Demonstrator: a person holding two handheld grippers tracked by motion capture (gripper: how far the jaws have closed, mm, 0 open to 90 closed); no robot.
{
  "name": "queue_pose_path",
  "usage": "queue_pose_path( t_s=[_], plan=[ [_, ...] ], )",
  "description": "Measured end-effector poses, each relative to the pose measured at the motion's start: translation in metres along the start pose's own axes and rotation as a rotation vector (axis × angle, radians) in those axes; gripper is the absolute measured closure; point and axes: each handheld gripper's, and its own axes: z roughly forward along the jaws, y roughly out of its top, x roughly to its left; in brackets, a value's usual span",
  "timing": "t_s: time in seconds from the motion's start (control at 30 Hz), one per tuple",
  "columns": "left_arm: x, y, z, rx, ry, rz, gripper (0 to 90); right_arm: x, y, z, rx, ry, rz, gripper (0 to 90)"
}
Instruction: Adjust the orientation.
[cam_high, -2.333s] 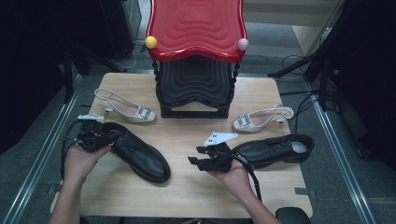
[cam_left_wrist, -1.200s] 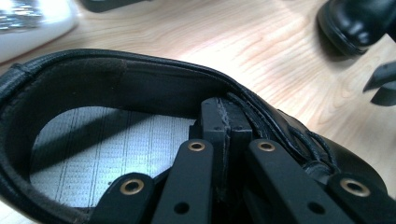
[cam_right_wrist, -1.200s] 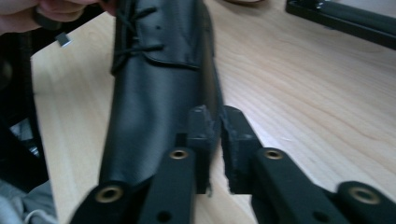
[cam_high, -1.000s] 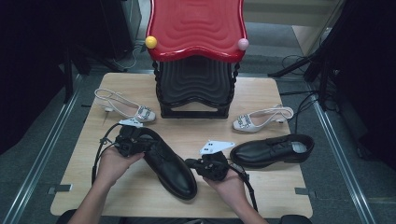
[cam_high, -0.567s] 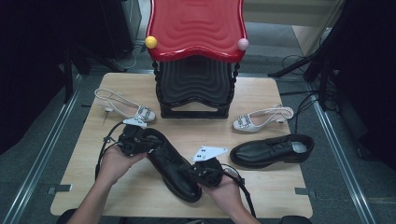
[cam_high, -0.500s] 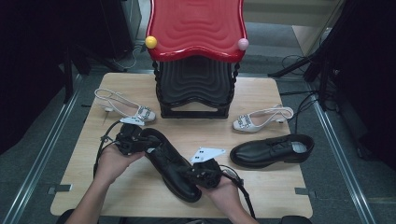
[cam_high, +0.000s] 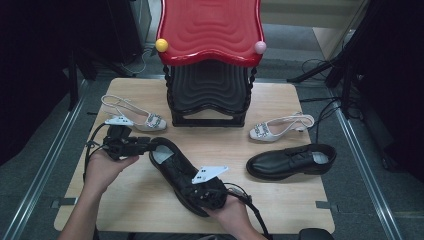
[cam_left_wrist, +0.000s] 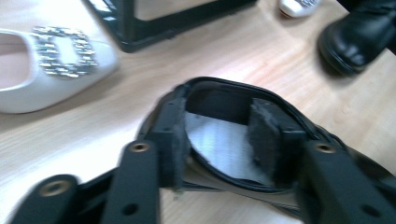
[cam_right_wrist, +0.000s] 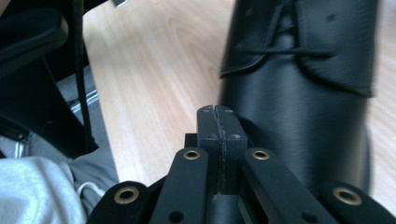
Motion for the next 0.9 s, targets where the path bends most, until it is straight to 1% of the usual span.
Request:
queue_pose_path(
  t_s=[0.03, 0.07, 0.13, 0.2, 0.23, 0.27, 0.3, 0.33, 0.4, 0.43, 0.47, 0.53, 0.57, 0.6, 0.67, 0.7, 0.77, 0.8, 0.83, 0.9],
  plan=[
    [0.001, -0.001, -0.001, 0.003, 0.011, -0.001, 46.8, 0.003, -0.001, 0.004, 0.017, 0.008, -0.009, 90.0],
    [0.003, -0.002, -0.001, 0.008, 0.015, -0.003, 45.3, 0.005, -0.001, 0.006, 0.027, 0.008, -0.014, 90.0],
    [0.006, -0.004, -0.002, 0.011, 0.032, -0.008, 44.2, 0.006, -0.001, 0.008, 0.034, 0.010, -0.018, 90.0],
    [0.008, -0.005, -0.004, 0.007, 0.035, -0.014, 41.9, 0.007, -0.002, 0.013, 0.054, 0.011, -0.025, 90.0],
    [0.009, -0.006, -0.006, 0.008, 0.037, -0.017, 41.9, 0.007, -0.002, 0.013, 0.054, 0.011, -0.025, 90.0],
    [0.010, -0.007, -0.006, -0.002, 0.040, -0.021, 40.5, 0.005, -0.002, 0.015, 0.057, 0.020, -0.022, 90.0],
    [0.011, -0.007, -0.008, 0.004, 0.038, -0.025, 40.2, 0.005, -0.002, 0.015, 0.057, 0.023, -0.017, 90.0],
    [0.012, -0.008, -0.009, 0.001, 0.044, -0.028, 40.0, 0.004, -0.001, 0.014, 0.052, 0.022, -0.018, 90.0],
    [0.015, -0.010, -0.011, 0.001, 0.054, -0.037, 39.6, 0.003, 0.000, 0.014, 0.049, 0.014, -0.022, 90.0],
    [0.016, -0.012, -0.013, -0.002, 0.060, -0.040, 39.5, 0.003, 0.000, 0.013, 0.049, 0.000, -0.028, 90.0],
    [0.018, -0.013, -0.015, -0.001, 0.066, -0.048, 39.4, -0.002, 0.000, 0.013, 0.047, -0.021, -0.023, 90.0],
    [0.019, -0.015, -0.018, -0.014, 0.075, -0.062, 39.4, -0.004, 0.000, 0.012, 0.047, -0.024, -0.017, 90.0],
    [0.021, -0.016, -0.020, -0.015, 0.073, -0.063, 39.3, -0.010, 0.001, 0.010, 0.043, -0.032, -0.005, 90.0],
    [0.021, -0.017, -0.021, -0.021, 0.079, -0.072, 39.3, -0.012, 0.002, 0.010, 0.041, -0.037, -0.003, 90.0],
    [0.022, -0.018, -0.023, -0.015, 0.082, -0.075, 39.2, -0.014, 0.002, 0.009, 0.042, -0.043, 0.002, 90.0],
    [0.023, -0.019, -0.023, -0.015, 0.089, -0.074, 38.9, -0.018, 0.003, 0.008, 0.040, -0.057, 0.003, 90.0],
    [0.023, -0.021, -0.026, -0.008, 0.089, -0.066, 38.9, -0.024, 0.004, 0.006, 0.034, -0.073, 0.003, 90.0],
    [0.023, -0.022, -0.027, -0.019, 0.094, -0.068, 39.0, -0.026, 0.005, 0.006, 0.032, -0.078, 0.009, 90.0],
    [0.023, -0.023, -0.028, -0.021, 0.092, -0.073, 39.0, -0.026, 0.005, 0.006, 0.032, -0.078, 0.009, 90.0],
    [0.024, -0.025, -0.029, -0.024, 0.097, -0.073, 39.2, -0.031, 0.005, 0.005, 0.028, -0.082, 0.020, 90.0]
  ],
)
